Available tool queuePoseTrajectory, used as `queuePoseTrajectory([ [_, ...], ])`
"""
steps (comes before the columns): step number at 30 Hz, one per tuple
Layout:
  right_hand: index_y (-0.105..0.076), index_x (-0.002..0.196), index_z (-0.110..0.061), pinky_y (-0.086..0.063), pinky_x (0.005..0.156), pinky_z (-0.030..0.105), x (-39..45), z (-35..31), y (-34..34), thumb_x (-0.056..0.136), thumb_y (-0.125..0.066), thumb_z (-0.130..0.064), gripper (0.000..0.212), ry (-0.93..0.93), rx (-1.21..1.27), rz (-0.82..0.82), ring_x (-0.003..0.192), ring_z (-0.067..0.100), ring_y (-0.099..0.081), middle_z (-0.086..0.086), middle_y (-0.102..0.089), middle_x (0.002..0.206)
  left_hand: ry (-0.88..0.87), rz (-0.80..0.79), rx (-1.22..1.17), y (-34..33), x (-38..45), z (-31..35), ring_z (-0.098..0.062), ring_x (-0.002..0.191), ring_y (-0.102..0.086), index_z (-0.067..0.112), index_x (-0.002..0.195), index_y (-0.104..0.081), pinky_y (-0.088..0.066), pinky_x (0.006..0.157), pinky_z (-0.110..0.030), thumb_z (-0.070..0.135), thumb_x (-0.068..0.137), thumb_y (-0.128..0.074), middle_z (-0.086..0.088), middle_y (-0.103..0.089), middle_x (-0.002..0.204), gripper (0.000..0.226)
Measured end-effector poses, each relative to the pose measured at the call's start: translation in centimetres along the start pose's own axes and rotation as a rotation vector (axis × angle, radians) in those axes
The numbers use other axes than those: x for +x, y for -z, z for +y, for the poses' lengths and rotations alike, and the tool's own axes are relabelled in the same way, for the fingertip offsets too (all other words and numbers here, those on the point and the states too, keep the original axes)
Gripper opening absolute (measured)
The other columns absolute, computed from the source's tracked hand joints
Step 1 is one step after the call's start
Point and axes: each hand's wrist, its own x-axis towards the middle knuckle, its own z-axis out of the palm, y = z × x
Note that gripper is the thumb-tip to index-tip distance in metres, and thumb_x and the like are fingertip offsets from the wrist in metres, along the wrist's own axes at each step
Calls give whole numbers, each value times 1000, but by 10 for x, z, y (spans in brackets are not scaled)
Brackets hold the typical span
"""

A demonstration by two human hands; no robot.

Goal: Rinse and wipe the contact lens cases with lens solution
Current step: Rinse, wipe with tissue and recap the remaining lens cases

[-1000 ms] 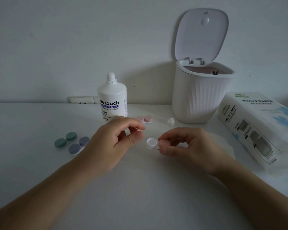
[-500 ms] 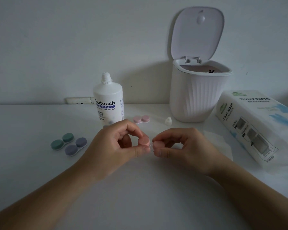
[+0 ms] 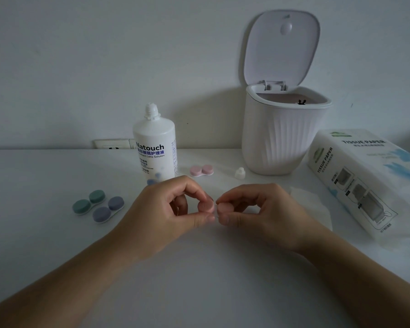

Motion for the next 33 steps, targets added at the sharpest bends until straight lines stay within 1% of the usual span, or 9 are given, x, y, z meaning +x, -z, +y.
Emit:
queuePoseTrajectory([
  [5, -74, 98, -38, -52, 74, 12, 0, 0, 0, 81, -81, -33, 19, 17, -26, -21, 81, 1, -70, -17, -75, 89, -16, -11, 56, 2, -1, 2, -14, 50, -45, 32, 85, -72, -37, 53, -16, 34, 73, -87, 5, -49, 54, 20],
  [12, -75, 98, -34, -53, 75, 13, 0, 0, 0, 80, -83, -27, 21, 16, 0, -10, 79, 2, -70, -13, -76, 88, -30, -29, 46, 3, -1, 1, -6, 52, -45, 31, 85, -73, -36, 54, -11, 34, 72, -87, 14, -50, 55, 19],
  [15, -76, 95, -30, -53, 75, 13, 0, 0, 0, 79, -84, -24, 19, -1, 29, 12, 78, 2, -70, -11, -77, 87, -21, -19, 44, 4, 0, -1, -6, 53, -45, 34, 88, -73, -37, 55, -13, 42, 72, -87, 11, -51, 58, 23],
  [17, -77, 94, -27, -51, 74, 11, -1, 0, 0, 79, -84, -23, 18, -7, 37, 21, 77, 2, -70, -11, -77, 86, -42, -26, 28, 5, 1, 0, -8, 54, -46, 34, 88, -73, -40, 56, -16, 45, 71, -87, 9, -62, 67, 25],
  [20, -78, 95, -24, -51, 74, 10, 0, 0, 0, 79, -84, -23, 17, -4, 31, 20, 77, 2, -70, -10, -77, 87, -77, -49, -6, 6, 2, 0, -14, 58, -47, 31, 89, -74, -43, 58, -21, 34, 74, -86, 2, -72, 92, 19],
  [26, -75, 97, -31, -53, 75, 13, -1, 0, 1, 79, -84, -25, 21, -2, 15, 12, 78, 3, -70, -12, -77, 87, -73, -101, -48, 5, 2, -2, -17, 60, -49, 29, 94, -76, -44, 62, -21, 39, 79, -77, 2, -74, 100, 18],
  [29, -75, 98, -31, -54, 75, 14, 0, 0, 1, 79, -84, -24, 22, -3, 28, 17, 78, 4, -71, -11, -77, 87, -68, -118, -49, 5, 2, -2, -14, 61, -50, 31, 95, -77, -45, 62, -21, 33, 81, -76, 6, -75, 105, 15],
  [31, -76, 97, -30, -55, 76, 17, 0, 0, 1, 79, -84, -23, 21, -5, 32, 21, 79, 8, -71, -10, -77, 87, -50, -133, -68, 5, 1, -3, -12, 63, -52, 32, 98, -76, -48, 62, -24, 27, 81, -76, 10, -76, 109, 18],
  [33, -77, 97, -28, -56, 77, 19, 0, 0, 0, 78, -85, -23, 21, -9, 37, 24, 80, 12, -70, -7, -77, 88, -19, -148, -118, 5, 0, -3, -13, 66, -58, 33, 100, -76, -52, 62, -32, 29, 80, -74, 9, -76, 109, 21],
])
